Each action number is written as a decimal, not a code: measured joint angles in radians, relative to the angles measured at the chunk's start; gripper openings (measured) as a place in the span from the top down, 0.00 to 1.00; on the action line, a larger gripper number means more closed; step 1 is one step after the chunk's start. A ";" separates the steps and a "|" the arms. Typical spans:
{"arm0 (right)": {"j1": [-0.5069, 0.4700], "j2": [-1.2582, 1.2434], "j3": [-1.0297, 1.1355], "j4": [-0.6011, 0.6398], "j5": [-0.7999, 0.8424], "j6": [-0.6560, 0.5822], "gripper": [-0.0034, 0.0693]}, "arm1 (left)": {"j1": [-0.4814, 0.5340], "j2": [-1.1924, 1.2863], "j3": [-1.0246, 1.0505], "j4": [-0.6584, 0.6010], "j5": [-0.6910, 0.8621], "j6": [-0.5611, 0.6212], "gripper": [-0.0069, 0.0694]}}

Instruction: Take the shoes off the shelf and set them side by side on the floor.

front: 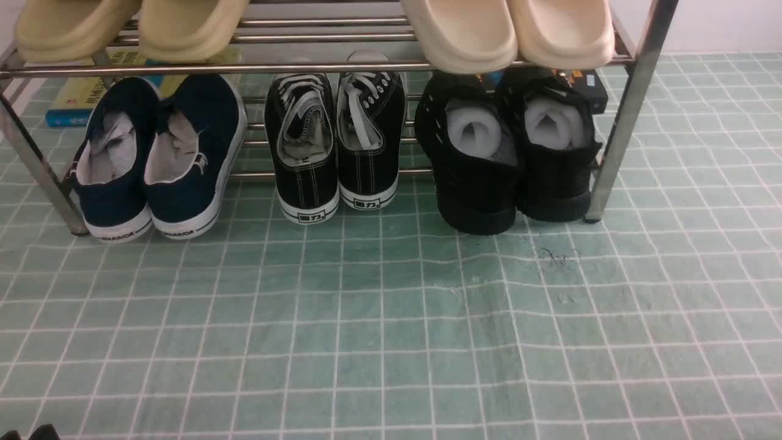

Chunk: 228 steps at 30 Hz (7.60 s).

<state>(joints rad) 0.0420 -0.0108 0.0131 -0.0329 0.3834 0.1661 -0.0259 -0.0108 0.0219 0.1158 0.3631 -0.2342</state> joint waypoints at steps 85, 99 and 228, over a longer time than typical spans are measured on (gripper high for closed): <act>0.000 0.646 -0.640 0.238 0.547 -0.051 0.97 | 0.000 0.000 0.000 0.000 0.000 0.000 0.59; 0.147 1.196 -0.880 0.796 0.651 -0.655 0.76 | 0.000 0.000 0.000 0.000 0.000 0.000 0.59; 0.953 1.747 -1.518 -0.221 0.705 0.324 0.93 | 0.000 0.000 0.000 0.000 0.000 0.000 0.59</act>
<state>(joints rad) 0.9952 1.7364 -1.5046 -0.2539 1.0887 0.4903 -0.0259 -0.0108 0.0219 0.1158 0.3631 -0.2342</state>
